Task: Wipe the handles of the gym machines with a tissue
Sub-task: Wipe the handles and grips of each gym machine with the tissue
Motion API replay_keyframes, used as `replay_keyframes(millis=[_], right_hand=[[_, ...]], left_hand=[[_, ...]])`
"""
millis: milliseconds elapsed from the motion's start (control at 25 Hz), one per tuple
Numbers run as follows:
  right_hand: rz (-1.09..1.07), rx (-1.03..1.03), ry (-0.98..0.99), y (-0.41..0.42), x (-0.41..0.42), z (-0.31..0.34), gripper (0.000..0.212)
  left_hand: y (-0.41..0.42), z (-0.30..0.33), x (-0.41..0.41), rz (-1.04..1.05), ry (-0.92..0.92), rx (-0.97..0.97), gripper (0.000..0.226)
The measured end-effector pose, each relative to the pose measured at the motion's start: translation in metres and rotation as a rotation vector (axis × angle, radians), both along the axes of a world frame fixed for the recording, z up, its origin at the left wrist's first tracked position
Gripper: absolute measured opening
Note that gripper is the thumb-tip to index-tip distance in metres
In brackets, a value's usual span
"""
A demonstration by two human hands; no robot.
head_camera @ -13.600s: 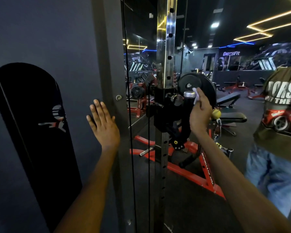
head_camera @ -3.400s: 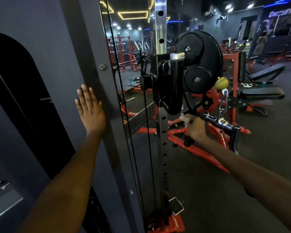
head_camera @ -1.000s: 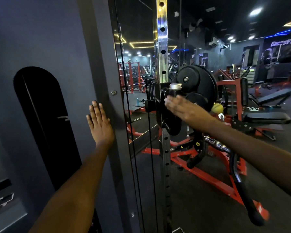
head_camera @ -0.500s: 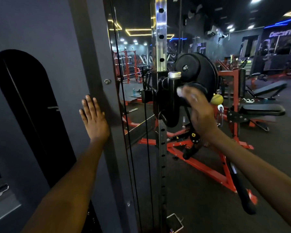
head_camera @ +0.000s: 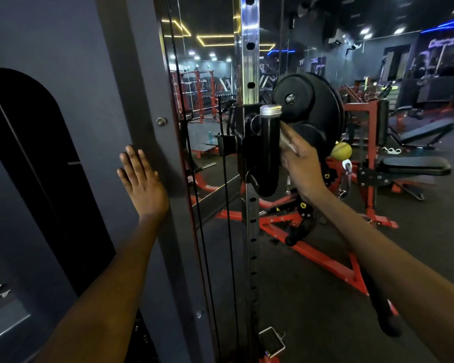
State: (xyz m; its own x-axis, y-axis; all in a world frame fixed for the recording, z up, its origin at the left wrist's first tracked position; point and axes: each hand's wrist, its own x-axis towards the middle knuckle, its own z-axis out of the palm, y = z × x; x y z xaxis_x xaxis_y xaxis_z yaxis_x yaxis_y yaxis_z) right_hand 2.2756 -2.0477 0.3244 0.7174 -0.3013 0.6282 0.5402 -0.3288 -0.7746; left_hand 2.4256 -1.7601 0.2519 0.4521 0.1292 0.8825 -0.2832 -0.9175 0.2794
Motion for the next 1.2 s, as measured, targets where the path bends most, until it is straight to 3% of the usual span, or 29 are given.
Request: replay_keyframes(millis=[80, 200, 320, 560, 800, 1000, 1120, 1200], right_hand=[[0.011, 0.057, -0.038, 0.001, 0.004, -0.003, 0.037], [-0.033, 0.029, 0.040, 0.007, -0.008, -0.064, 0.035], [-0.167, -0.206, 0.063, -0.002, 0.002, -0.101, 0.042], [-0.078, -0.805, -0.033, -0.040, 0.053, -0.043, 0.027], [0.087, -0.646, 0.143, -0.038, 0.039, -0.037, 0.022], [0.118, -0.686, 0.333, -0.034, 0.058, -0.007, 0.013], [0.151, -0.657, 0.445, -0.022, 0.070, -0.005, 0.028], [0.138, -0.793, 0.482, -0.026, 0.073, -0.004, 0.035]], left_hand=[[-0.002, 0.001, 0.000, 0.003, -0.013, -0.010, 0.058], [-0.001, -0.005, -0.001, 0.019, -0.043, 0.003, 0.057], [-0.001, -0.008, -0.001, 0.038, -0.068, 0.010, 0.056], [-0.001, -0.007, 0.005, 0.061, -0.104, 0.020, 0.053], [0.000, -0.012, 0.008, 0.077, -0.125, 0.043, 0.052], [-0.003, -0.010, 0.011, 0.101, -0.147, 0.043, 0.050], [-0.001, -0.012, 0.008, 0.113, -0.169, 0.065, 0.050], [0.000, -0.014, 0.008, 0.119, -0.176, 0.081, 0.050]])
